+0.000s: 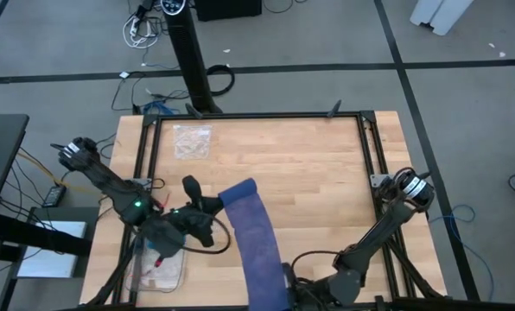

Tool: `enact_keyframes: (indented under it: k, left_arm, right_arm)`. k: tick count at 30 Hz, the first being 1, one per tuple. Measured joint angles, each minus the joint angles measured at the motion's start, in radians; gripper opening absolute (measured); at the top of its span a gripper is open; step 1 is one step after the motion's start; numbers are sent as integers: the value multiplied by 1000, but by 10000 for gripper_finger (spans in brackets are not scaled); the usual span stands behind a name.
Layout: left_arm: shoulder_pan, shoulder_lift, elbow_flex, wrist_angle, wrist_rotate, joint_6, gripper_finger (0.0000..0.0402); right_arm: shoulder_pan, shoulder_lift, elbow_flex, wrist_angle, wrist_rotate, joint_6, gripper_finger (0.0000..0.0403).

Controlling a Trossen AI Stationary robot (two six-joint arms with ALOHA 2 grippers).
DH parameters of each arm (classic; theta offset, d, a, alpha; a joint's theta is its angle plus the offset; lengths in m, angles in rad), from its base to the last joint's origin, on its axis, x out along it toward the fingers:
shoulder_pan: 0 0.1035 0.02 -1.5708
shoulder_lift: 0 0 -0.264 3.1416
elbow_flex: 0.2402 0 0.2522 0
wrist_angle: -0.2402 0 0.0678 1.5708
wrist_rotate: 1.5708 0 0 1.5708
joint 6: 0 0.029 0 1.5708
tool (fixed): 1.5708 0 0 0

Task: Roll bandage
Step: Roll the blue bandage

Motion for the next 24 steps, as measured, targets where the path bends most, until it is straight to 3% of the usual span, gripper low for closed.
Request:
enact_keyframes:
  k: [12,21,24]
  left_arm:
    - [14,6,-277,248,47,-60,16]
    - [11,71,-305,364,145,-49,16]
    - [6,96,-305,386,156,-48,16]
  right_arm:
    - [-27,-149,50,-39,143,-183,0]
    - [-103,-259,50,-41,145,-259,0]
    - [-145,-305,50,-38,189,-291,0]
